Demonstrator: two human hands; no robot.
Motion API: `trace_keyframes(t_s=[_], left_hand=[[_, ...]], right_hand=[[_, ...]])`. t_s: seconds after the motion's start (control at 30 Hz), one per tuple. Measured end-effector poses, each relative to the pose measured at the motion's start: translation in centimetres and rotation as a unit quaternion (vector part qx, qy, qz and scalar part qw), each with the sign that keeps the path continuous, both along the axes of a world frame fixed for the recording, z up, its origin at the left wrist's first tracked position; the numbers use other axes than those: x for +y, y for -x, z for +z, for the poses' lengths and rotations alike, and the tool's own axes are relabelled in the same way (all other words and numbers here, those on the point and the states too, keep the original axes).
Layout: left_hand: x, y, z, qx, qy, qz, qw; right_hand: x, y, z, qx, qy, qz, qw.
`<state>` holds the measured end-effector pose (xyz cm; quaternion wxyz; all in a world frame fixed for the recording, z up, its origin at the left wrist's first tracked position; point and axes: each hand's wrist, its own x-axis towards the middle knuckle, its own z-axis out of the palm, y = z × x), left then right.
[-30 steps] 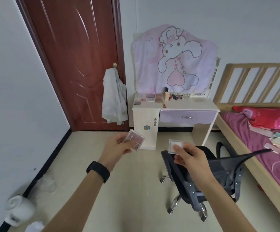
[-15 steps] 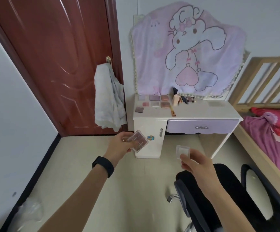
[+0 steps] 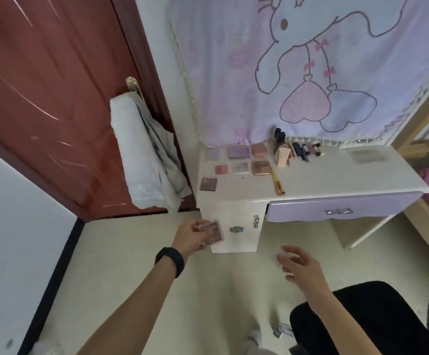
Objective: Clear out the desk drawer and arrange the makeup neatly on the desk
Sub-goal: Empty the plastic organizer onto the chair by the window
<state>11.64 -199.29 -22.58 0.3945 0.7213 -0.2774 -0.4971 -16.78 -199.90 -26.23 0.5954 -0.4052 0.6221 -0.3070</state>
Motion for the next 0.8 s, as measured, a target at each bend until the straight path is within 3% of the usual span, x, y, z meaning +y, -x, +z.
trace_keyframes(t_s=[0.17,0.37,0.63,0.8], left_hand=[[-8.7,-1.8,-4.0,-0.004,-0.058,0.016,0.998],[-19.3,-3.6,-9.9,-0.065,-0.108,-0.038,0.991],[-29.4,-5.0,-14.9,-0.093,-0.113,-0.106,0.983],[-31.8,-4.8,-16.0,-0.102,-0.107,-0.094,0.985]], right_hand=[[-8.7,-2.6,-3.3,0.025,-0.052,0.012,0.998],[-19.3,-8.2,-8.0,0.085,-0.069,0.054,0.993],[-29.3,-14.4,-11.2,0.18,-0.069,0.061,0.979],[-33.4,-16.6,-12.1,0.225,-0.063,0.093,0.968]])
